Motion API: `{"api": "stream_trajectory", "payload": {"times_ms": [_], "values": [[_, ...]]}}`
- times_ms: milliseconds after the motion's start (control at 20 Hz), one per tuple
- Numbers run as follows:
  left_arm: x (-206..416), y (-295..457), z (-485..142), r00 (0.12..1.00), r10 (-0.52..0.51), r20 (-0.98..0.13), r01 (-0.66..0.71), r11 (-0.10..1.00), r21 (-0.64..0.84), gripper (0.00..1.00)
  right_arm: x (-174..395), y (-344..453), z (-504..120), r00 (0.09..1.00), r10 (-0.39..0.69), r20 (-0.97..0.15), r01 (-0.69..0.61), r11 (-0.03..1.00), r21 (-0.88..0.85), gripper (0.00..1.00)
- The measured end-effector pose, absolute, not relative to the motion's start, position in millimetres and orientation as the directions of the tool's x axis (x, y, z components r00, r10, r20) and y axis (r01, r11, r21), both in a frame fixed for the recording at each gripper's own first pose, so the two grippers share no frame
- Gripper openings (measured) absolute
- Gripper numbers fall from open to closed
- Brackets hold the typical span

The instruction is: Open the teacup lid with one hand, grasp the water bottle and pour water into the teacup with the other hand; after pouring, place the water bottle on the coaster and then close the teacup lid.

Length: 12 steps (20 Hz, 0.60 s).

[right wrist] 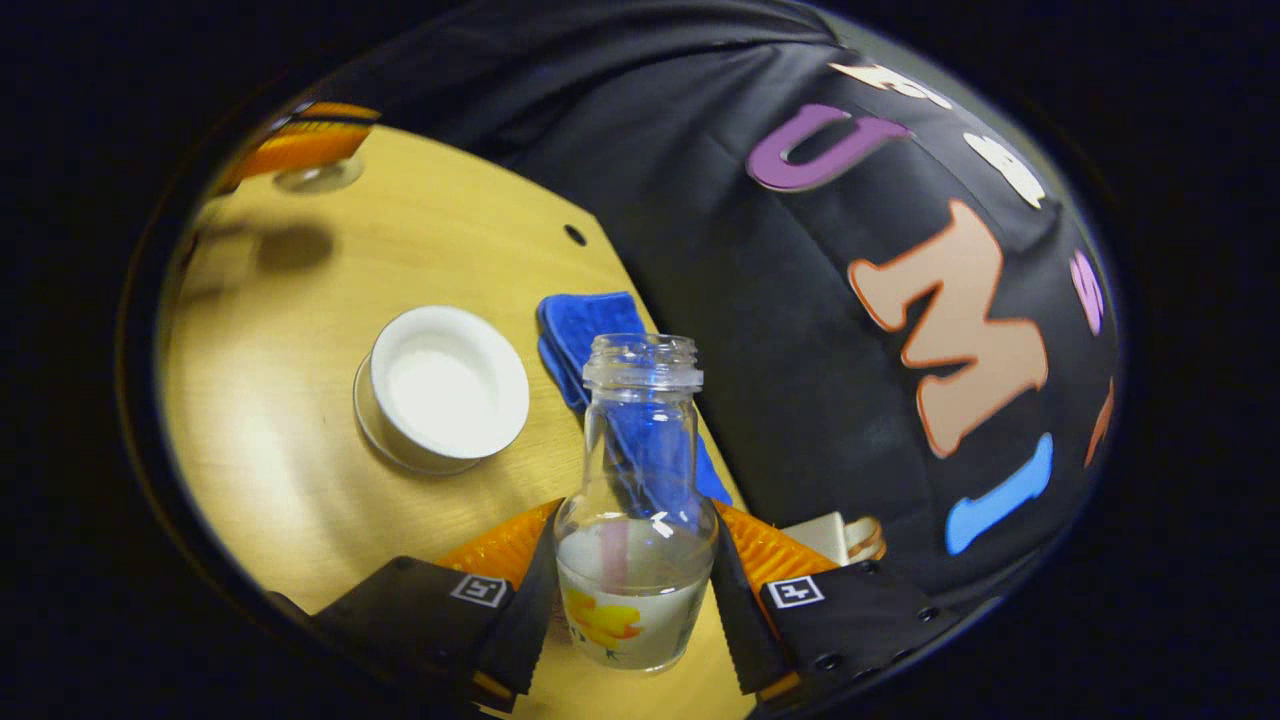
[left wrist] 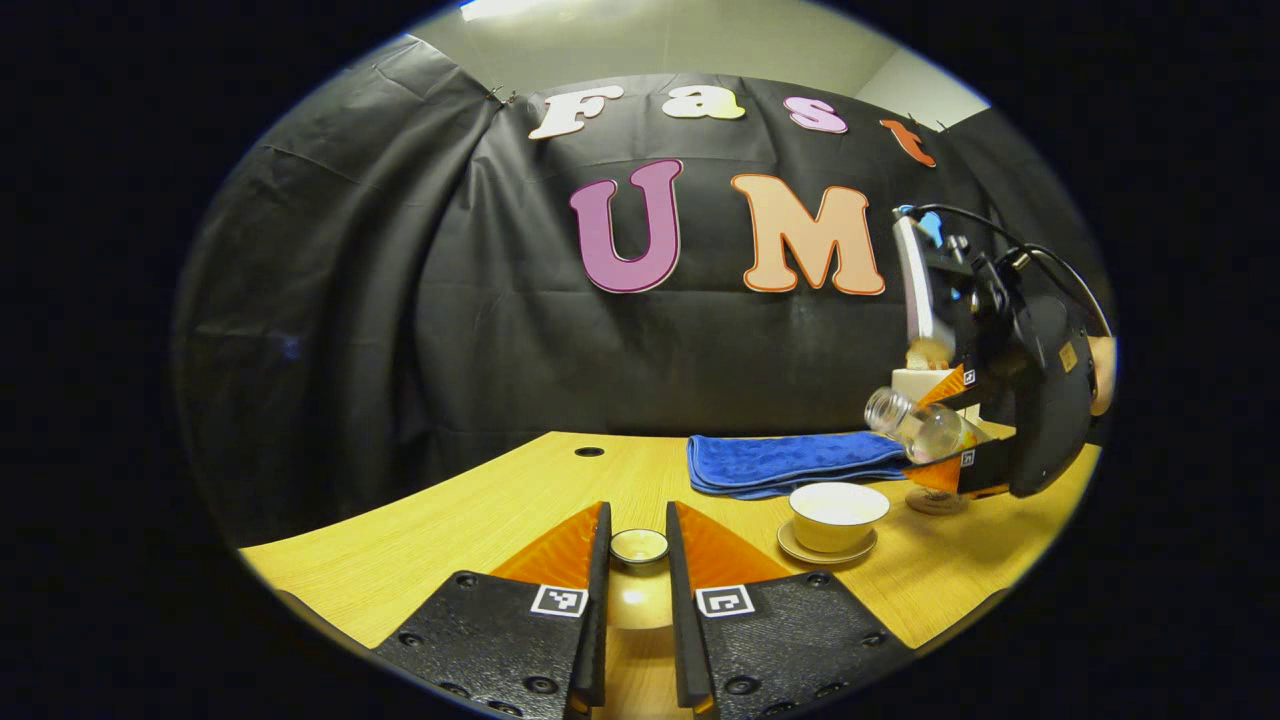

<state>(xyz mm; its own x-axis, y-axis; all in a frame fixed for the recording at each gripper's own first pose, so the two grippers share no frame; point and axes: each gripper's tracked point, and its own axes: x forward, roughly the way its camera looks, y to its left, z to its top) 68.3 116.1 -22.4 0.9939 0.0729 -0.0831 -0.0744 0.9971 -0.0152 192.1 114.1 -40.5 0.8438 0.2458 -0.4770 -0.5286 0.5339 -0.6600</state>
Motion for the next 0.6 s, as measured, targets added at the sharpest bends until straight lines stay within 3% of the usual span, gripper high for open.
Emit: {"api": "stream_trajectory", "payload": {"times_ms": [300,450,600], "values": [[68.5,116.8,-23.6,0.994,0.073,-0.084,-0.074,0.997,-0.012,0.25,219.8,84.7,-35.3,0.895,0.221,-0.388,-0.364,0.863,-0.349,0.78],[68.6,116.3,-23.2,0.994,0.07,-0.084,-0.071,0.997,-0.011,0.25,225.6,72.6,-40.8,0.908,0.232,-0.349,-0.311,0.931,-0.19,0.77],[68.5,116.8,-23.6,0.994,0.071,-0.084,-0.072,0.997,-0.009,0.25,227.6,58.0,-36.0,0.936,0.21,-0.281,-0.258,0.955,-0.145,0.78]]}}
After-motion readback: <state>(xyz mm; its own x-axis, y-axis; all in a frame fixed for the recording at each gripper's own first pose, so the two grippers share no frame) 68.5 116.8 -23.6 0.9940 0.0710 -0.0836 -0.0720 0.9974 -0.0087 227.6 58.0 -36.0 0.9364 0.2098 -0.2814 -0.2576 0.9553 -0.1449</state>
